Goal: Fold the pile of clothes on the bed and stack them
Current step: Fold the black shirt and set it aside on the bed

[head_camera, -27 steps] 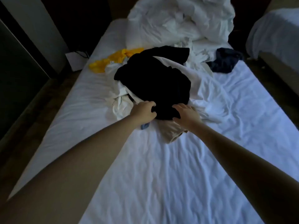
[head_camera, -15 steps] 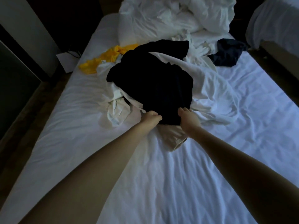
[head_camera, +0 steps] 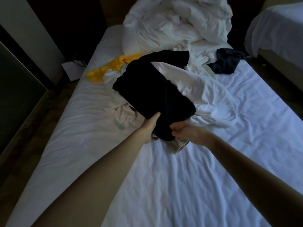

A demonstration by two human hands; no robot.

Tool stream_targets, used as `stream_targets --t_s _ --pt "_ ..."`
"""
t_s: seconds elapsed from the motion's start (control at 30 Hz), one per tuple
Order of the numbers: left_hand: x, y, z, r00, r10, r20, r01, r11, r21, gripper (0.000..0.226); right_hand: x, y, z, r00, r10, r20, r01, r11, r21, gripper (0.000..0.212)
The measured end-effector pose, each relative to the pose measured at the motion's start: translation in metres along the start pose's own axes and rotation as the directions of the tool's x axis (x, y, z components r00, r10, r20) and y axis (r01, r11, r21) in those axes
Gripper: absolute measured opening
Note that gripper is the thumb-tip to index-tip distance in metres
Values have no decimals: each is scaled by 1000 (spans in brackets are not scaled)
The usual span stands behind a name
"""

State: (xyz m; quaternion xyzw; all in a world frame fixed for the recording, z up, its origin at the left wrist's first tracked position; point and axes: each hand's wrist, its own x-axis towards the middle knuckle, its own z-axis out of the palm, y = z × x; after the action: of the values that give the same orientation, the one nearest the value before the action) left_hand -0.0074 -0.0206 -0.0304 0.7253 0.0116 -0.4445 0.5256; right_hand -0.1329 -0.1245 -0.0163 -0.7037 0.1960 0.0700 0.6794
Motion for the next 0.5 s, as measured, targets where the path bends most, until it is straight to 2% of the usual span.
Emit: stream_targets --t_s 0.03,0.1,0.17,0.2,0.27,0.3,0.33,0.4,0.43,0.5 --pt "-5 -4 2 1000 0 5 0 999 -41 44 -9 -2 6 992 17 128 -10 998 -55 27" --pt "-18 -17 5 997 65 -30 -67 993 -95 40 -23 -7 22 950 121 289 -25 949 -314 28" --pt "-33 -36 7 993 78 -86 -86 993 -86 40 -35 -5 36 922 213 323 -26 867 -497 31" --pt "-41 -46 5 994 67 -85 -76 992 -97 38 -44 -3 40 915 241 324 -47 861 -507 30" --pt "-60 -61 -2 998 26 -54 -35 984 -176 33 -62 5 42 927 235 292 -100 907 -410 27" --pt "-73 -66 -5 999 11 -32 -18 974 -225 32 -70 11 42 953 206 223 -128 939 -319 24" --pt "-85 -71 -9 1000 7 -7 -9 963 -268 30 -79 15 42 976 181 117 -154 966 -207 21" --pt "-110 -78 -16 997 29 68 -8 956 -292 28 -92 25 45 974 205 -96 -203 979 34 8" --pt "-121 -81 -19 993 43 113 -8 957 -289 27 -98 31 47 959 241 -151 -226 968 109 16" --pt "-144 -84 -25 977 53 204 6 961 -277 26 -107 45 57 921 355 -162 -321 925 203 53"
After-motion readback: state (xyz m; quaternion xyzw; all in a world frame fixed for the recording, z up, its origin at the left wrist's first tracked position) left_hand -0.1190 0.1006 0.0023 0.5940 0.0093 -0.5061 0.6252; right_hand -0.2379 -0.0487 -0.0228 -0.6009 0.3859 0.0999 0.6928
